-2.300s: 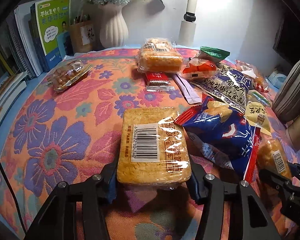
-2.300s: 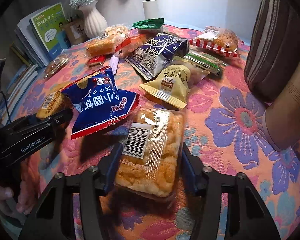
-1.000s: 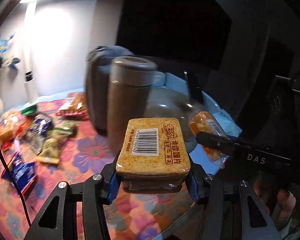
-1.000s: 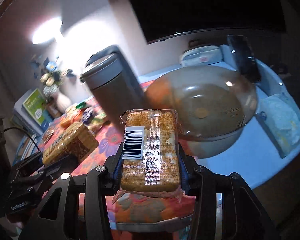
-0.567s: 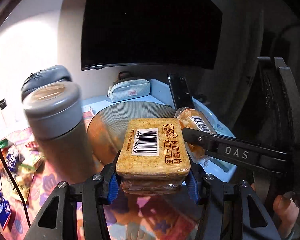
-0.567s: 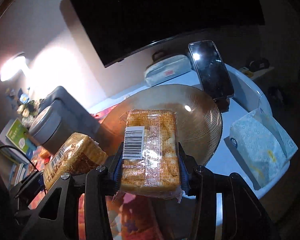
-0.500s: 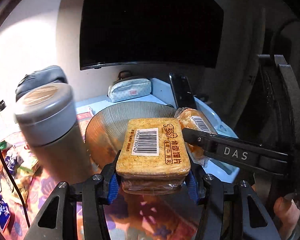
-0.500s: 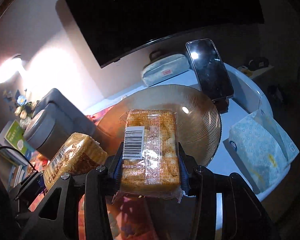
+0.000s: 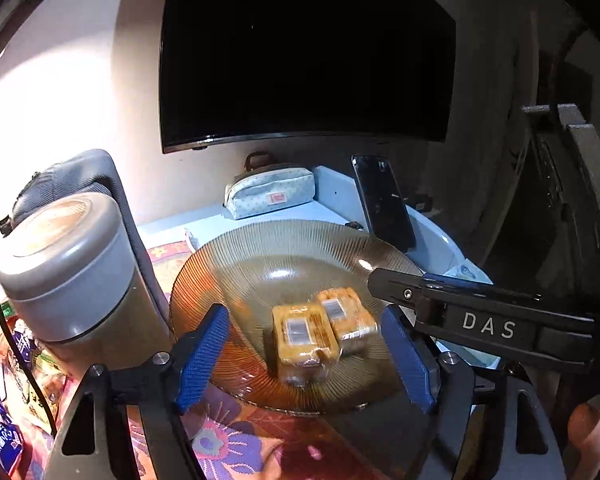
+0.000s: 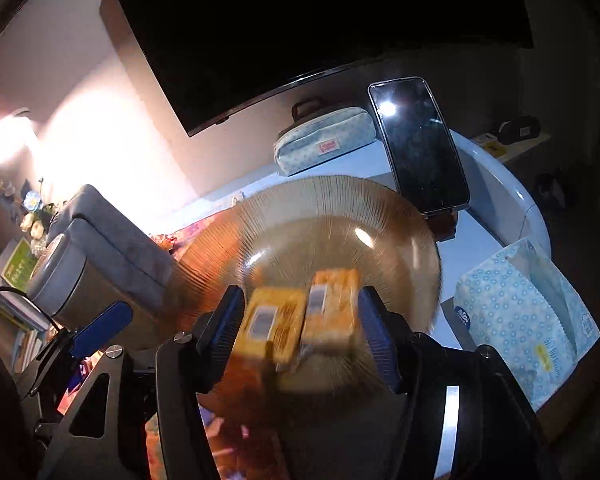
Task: Organize snacks
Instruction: 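Open both tools to drop the cake and snack bag into the bowl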
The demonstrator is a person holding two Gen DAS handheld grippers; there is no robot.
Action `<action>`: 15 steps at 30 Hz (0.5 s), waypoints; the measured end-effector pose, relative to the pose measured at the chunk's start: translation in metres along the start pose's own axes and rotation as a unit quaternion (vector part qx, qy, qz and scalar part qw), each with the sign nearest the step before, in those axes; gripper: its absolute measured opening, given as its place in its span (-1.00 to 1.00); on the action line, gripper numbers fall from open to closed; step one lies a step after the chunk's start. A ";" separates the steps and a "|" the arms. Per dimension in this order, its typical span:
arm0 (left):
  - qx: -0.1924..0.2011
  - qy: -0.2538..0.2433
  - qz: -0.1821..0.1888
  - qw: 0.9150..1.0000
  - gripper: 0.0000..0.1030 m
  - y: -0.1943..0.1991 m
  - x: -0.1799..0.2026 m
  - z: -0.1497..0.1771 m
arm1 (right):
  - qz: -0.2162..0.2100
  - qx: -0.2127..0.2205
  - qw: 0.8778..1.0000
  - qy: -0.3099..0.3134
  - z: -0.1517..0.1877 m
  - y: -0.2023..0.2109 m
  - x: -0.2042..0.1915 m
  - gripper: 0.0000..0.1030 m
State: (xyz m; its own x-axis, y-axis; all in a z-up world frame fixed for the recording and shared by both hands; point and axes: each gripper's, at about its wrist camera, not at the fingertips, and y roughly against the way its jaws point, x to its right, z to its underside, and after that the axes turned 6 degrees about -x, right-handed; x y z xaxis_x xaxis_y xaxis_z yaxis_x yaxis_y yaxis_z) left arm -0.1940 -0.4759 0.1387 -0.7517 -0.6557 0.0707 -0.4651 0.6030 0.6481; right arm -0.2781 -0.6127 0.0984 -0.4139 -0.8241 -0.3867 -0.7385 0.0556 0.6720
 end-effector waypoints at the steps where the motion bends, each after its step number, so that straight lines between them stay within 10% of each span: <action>1: 0.003 -0.002 0.000 1.000 0.48 0.003 0.000 0.001 | -0.003 0.000 1.000 0.000 0.001 0.002 0.000 0.13; 15: 0.045 0.006 0.024 0.999 0.48 0.126 -0.049 0.036 | -0.022 0.023 0.999 0.032 0.029 0.056 -0.046 0.13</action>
State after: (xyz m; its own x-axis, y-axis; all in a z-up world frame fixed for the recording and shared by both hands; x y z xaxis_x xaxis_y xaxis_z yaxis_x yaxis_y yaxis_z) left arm -0.2325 -0.3515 0.1897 -0.7694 -0.6294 0.1091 -0.4683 0.6719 0.5738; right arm -0.3164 -0.5554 0.1352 -0.3465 -0.8602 -0.3742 -0.7794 0.0420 0.6251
